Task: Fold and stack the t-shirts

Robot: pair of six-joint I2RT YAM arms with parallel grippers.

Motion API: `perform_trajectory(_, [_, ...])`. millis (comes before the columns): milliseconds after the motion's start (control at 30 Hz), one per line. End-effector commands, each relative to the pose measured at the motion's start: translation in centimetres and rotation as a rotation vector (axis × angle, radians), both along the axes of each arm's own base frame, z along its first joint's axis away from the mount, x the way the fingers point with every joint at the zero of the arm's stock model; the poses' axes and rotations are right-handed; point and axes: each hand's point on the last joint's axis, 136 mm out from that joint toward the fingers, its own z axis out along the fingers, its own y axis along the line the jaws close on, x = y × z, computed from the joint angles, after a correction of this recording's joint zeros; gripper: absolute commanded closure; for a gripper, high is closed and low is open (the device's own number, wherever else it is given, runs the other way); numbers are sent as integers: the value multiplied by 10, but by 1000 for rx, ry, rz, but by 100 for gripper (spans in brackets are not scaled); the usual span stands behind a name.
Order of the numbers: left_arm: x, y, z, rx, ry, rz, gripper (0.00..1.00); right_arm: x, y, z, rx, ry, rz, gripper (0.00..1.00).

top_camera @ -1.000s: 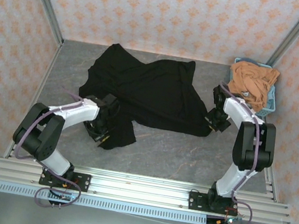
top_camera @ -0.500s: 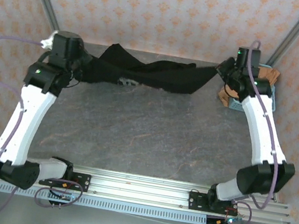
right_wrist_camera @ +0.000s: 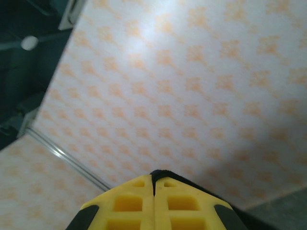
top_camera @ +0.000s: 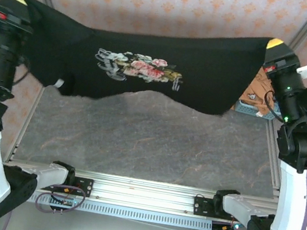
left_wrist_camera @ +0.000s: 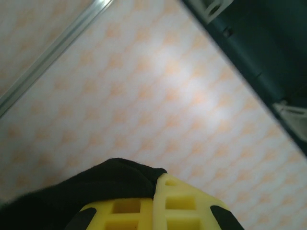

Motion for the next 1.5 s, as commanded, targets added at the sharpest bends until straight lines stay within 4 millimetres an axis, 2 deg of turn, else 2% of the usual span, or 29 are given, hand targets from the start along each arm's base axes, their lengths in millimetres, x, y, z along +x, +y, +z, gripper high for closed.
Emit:
perform_trajectory(0, [44, 0, 6, 38, 40, 46, 100, 36, 12, 2, 41, 19, 43, 100])
perform_trajectory(67, [76, -8, 3, 40, 66, 23, 100, 58, 17, -1, 38, 38, 47, 100])
perform_trajectory(133, [113, -12, -9, 21, 101, -7, 100, 83, 22, -9, 34, 61, 54, 100])
perform_trajectory(200, [151, -9, -27, -7, 141, -36, 100, 112, 29, -19, 28, 78, 68, 100])
perform_trajectory(300, [195, 0, -49, -51, 181, -79, 100, 154, 40, -37, 34, 107, 99, 100])
perform_trajectory(433, [236, 14, -64, -89, 182, -131, 100, 201, 46, -56, 36, 143, 113, 100])
perform_trajectory(533, [258, 26, -69, -128, 157, -169, 100, 229, 41, -58, 44, 142, 106, 100])
perform_trajectory(567, [262, 29, -66, -138, 136, -177, 100, 237, 37, -55, 49, 134, 100, 100])
perform_trajectory(633, [252, 31, -42, -138, 59, -200, 100, 244, 29, -40, 58, 96, 92, 100])
perform_trajectory(667, [255, 33, -36, -139, 29, -206, 100, 245, 23, -29, 62, 68, 84, 100])
perform_trajectory(767, [222, 32, 11, -127, -133, -235, 100, 240, 2, 5, 83, -28, 43, 100])
perform_trajectory(800, [216, 31, 21, -120, -170, -241, 100, 238, -6, 15, 98, -61, 35, 100])
perform_trajectory(833, [193, 27, 40, -103, -224, -244, 100, 235, -15, 24, 121, -90, 29, 100])
perform_trajectory(900, [176, 23, 50, -78, -246, -249, 100, 233, -28, 30, 136, -115, 15, 100])
perform_trajectory(967, [172, 16, 40, -68, -179, -266, 100, 234, -35, 23, 113, -87, 8, 100])
perform_trajectory(1000, [175, 14, 27, -74, -121, -279, 100, 238, -35, 13, 88, -52, 8, 100])
perform_trajectory(1067, [186, 3, -19, -87, 61, -306, 100, 246, -31, -17, 35, 56, 20, 100])
perform_trajectory(1133, [193, -7, -82, -101, 258, -306, 100, 254, -23, -56, -3, 181, 64, 100])
perform_trajectory(1200, [196, -17, -160, -149, 426, -305, 100, 258, -9, -109, -72, 333, 89, 100])
perform_trajectory(1233, [192, -23, -200, -178, 501, -303, 100, 256, -1, -135, -108, 400, 98, 100])
perform_trajectory(1300, [179, -33, -280, -234, 662, -295, 100, 250, 16, -203, -123, 538, 122, 100])
perform_trajectory(1333, [170, -39, -326, -262, 754, -298, 100, 242, 23, -239, -107, 606, 121, 100])
perform_trajectory(1367, [158, -43, -369, -285, 844, -291, 100, 230, 30, -276, -85, 671, 124, 100])
perform_trajectory(1467, [119, -60, -467, -328, 1077, -291, 100, 185, 38, -370, -90, 852, 72, 100])
